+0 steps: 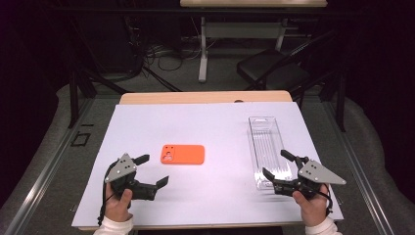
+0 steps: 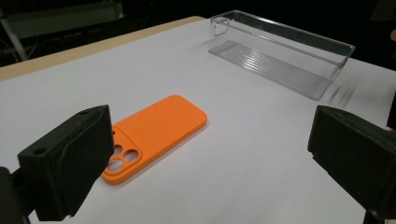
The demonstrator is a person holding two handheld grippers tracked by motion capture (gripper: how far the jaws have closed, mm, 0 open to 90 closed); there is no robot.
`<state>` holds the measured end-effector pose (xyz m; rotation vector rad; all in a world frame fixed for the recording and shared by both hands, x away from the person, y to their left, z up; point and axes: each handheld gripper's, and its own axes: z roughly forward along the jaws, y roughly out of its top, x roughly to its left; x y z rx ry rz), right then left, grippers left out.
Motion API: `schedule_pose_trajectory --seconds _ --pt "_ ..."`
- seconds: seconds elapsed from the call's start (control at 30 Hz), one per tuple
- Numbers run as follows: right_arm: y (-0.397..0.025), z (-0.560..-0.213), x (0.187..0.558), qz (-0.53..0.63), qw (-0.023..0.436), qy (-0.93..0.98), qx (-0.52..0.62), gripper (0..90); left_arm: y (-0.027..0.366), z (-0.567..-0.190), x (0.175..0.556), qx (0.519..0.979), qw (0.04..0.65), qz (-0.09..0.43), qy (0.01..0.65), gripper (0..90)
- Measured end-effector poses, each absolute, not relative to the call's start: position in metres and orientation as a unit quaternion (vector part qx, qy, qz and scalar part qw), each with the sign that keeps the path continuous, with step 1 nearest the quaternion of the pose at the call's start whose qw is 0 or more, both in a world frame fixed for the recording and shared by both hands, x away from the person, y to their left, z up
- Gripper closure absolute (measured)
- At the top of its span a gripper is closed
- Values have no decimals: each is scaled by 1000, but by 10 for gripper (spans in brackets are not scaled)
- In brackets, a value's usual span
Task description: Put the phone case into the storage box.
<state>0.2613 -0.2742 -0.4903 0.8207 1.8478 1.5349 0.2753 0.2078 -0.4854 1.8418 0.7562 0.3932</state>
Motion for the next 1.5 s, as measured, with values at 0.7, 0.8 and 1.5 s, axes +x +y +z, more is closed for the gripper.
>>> schedule_pose_trajectory --seconds 0.7,0.8,1.5 --pt "-276 -493 257 562 302 703 313 146 216 -487 304 775 480 110 396 5" --pt "-276 -493 258 562 300 703 316 147 219 -484 309 778 471 109 401 5" --pt "-276 -495 262 562 299 703 317 147 209 -483 355 791 419 127 428 212"
